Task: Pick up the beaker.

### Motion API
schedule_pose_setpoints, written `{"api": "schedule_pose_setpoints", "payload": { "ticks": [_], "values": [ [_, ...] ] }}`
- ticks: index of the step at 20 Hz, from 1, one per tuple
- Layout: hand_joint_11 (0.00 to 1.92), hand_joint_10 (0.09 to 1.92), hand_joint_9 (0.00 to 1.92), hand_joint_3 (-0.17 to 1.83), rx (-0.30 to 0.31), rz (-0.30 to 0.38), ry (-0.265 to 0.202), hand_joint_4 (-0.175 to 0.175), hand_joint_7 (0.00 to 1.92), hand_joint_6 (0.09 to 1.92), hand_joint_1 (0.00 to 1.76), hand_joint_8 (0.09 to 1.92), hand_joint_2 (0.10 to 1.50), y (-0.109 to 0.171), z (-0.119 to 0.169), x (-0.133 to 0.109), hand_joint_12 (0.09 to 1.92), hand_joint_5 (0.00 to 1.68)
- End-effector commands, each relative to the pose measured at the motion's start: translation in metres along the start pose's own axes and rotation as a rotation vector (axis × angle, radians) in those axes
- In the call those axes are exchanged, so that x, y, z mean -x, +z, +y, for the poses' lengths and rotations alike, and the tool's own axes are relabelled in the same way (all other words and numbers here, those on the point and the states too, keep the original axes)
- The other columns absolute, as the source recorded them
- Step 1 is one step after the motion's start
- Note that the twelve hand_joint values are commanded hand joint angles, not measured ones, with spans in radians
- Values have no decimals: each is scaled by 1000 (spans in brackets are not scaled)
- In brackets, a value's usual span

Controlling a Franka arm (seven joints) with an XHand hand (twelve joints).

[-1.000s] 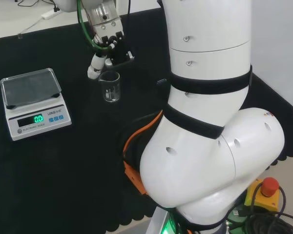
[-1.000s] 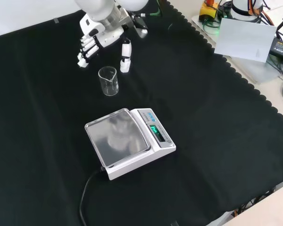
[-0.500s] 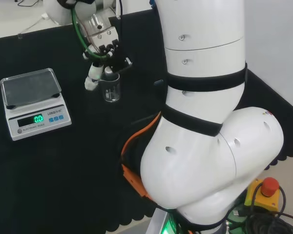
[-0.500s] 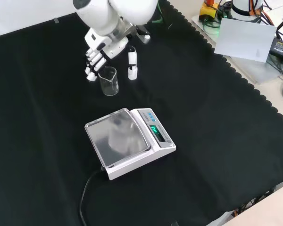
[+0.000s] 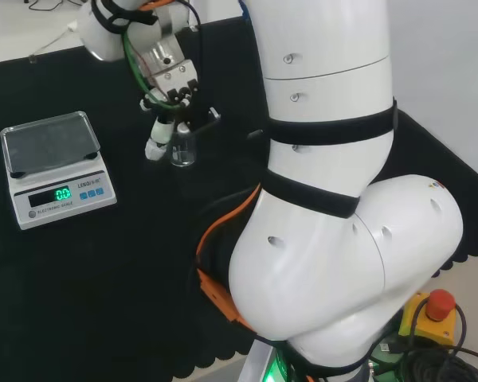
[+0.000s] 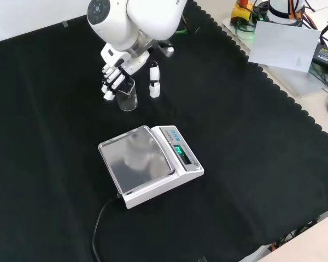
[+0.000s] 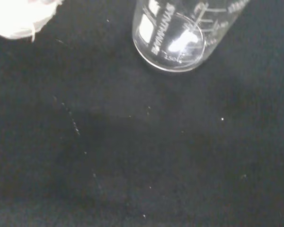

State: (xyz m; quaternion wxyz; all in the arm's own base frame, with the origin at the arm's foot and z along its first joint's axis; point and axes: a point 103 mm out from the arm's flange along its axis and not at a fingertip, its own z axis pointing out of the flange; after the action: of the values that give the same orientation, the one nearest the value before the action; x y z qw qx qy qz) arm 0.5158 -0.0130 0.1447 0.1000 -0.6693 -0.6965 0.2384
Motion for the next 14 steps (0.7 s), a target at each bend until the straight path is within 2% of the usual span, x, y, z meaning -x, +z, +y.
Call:
{"api": "schedule_pose_setpoints", "payload": {
  "ticks": [1, 5, 11, 14],
  "values": [
    [0, 809, 0, 42, 1, 61, 17, 85, 0, 87, 741, 440, 623, 20, 7, 18, 1414, 61],
    [0, 805, 0, 41, -6, 48, 27, 86, 0, 87, 743, 433, 624, 17, 14, 21, 1415, 58],
    [0, 874, 0, 40, 16, 55, 11, 85, 0, 87, 757, 434, 627, 16, 21, 9, 1457, 54],
    [0, 936, 37, 48, 34, 66, 10, 81, 0, 87, 801, 552, 633, 18, 27, 6, 1543, 106]
  ]
}}
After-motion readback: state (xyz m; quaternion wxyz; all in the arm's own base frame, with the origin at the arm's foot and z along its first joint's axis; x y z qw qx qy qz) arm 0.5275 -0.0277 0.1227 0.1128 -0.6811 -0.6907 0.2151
